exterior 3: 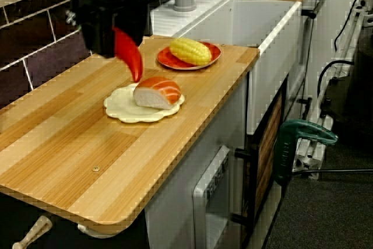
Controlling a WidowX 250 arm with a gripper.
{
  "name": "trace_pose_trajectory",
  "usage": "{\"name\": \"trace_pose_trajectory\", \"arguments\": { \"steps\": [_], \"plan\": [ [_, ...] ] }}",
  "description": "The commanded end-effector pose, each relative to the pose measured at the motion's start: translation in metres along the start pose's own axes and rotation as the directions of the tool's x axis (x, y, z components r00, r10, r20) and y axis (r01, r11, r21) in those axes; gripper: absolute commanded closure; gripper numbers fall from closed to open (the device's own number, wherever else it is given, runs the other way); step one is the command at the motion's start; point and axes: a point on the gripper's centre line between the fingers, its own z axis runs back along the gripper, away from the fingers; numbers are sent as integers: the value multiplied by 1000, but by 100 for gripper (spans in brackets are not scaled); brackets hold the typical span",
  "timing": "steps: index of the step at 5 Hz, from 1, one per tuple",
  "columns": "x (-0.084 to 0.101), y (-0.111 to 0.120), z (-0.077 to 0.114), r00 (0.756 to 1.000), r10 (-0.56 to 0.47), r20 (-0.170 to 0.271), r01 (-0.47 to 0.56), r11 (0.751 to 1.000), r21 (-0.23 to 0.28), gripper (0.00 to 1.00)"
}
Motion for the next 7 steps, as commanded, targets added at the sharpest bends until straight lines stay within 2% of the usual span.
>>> {"name": "trace_pose_trajectory", "arguments": {
  "steps": [1,2,3,4,5,6,7],
  "plan": [
    [-3,-54,8,974,-180,138,165,980,115,100],
    [6,-72,6,966,-204,157,188,976,109,100],
    [22,-94,-2,930,-332,156,315,941,123,100],
    [34,-108,-17,894,-415,171,398,909,124,100],
    [49,-110,-32,835,-516,190,495,856,149,100],
    [65,-101,-49,829,-534,165,517,845,136,100],
    [77,-91,-61,853,-504,134,490,862,129,100]
  ]
}}
